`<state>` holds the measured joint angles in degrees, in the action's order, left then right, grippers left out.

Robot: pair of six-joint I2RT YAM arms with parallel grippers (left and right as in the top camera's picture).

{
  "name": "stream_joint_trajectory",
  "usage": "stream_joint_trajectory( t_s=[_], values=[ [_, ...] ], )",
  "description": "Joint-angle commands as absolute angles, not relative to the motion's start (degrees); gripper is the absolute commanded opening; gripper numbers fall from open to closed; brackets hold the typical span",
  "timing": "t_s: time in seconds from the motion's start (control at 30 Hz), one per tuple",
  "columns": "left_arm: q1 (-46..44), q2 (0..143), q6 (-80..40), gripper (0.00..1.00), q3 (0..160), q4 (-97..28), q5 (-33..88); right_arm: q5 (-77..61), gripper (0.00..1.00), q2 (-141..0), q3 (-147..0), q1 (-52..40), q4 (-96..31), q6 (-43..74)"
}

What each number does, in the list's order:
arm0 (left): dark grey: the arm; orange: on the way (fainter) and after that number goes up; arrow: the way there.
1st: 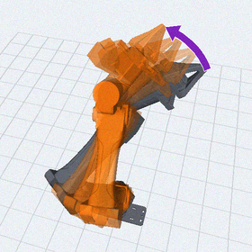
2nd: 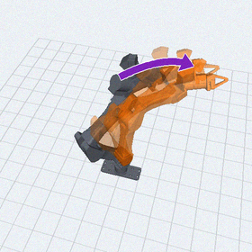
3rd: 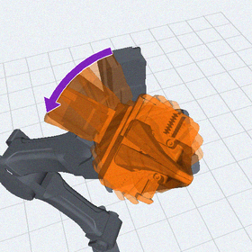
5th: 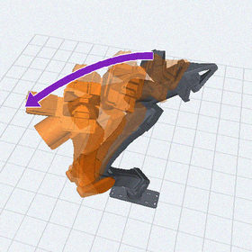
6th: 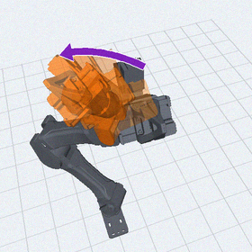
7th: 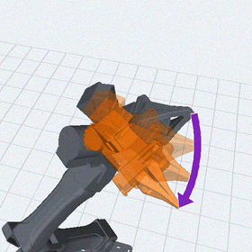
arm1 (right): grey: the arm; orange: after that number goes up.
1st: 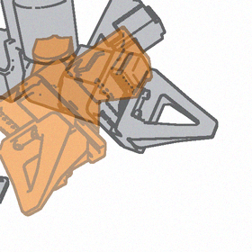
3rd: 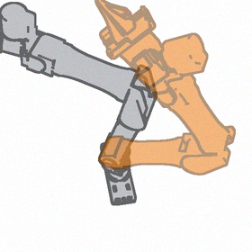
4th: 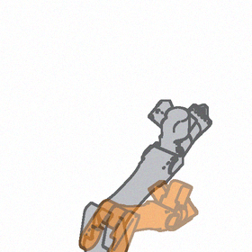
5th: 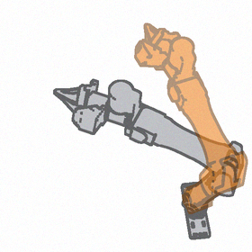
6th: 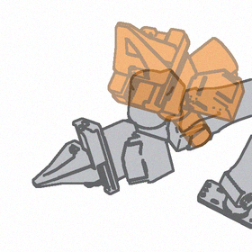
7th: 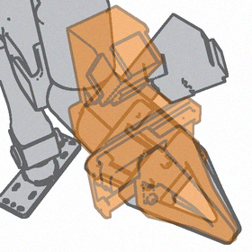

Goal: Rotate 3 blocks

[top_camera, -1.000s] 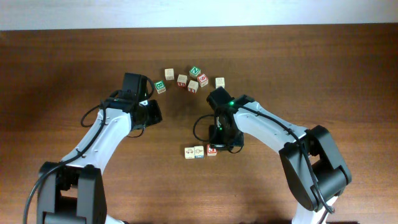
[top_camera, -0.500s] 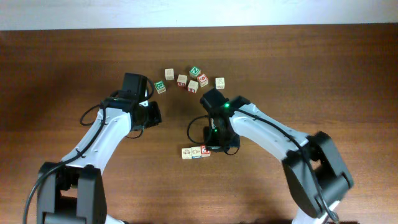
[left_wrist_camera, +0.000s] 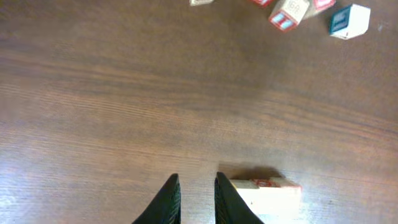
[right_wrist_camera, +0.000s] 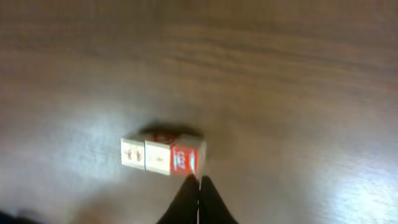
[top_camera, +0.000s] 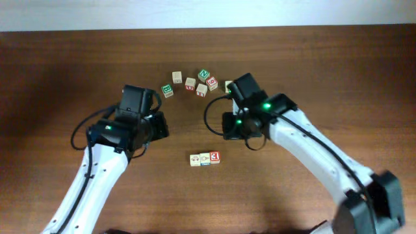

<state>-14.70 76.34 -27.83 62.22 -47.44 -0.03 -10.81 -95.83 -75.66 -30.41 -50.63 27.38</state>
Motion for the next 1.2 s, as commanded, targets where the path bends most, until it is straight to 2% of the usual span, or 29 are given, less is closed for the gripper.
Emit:
stream_joint_trajectory(
  t_s=[0.0,0.2,0.37,0.57,1.17],
  values=[
    [-15.03,77.17,-31.97,0.17,57.60,-43.18,-4.25,-13.52,0.04,-102.32,-75.85,-31.99,-46.33,26.57],
    [-16.25,85.19,-31.97,0.16,56.38,-38.11,-4.32,-12.88,0.04,-109.73,-75.85,-35.00,-41.19,29.02],
    [-17.65,91.72,-31.97,0.16,56.38,-37.50,-4.29,-12.86,0.04,-110.34,-75.85,-36.47,-41.28,29.43],
    [-17.65,92.03,-31.97,0.19,56.34,-36.84,-4.32,-10.28,0.05,-111.31,-75.85,-37.87,-42.63,32.01],
    [-17.65,92.03,-31.94,0.20,56.34,-36.80,-4.32,-11.38,0.04,-112.88,-75.85,-37.87,-44.12,32.42]
  ],
)
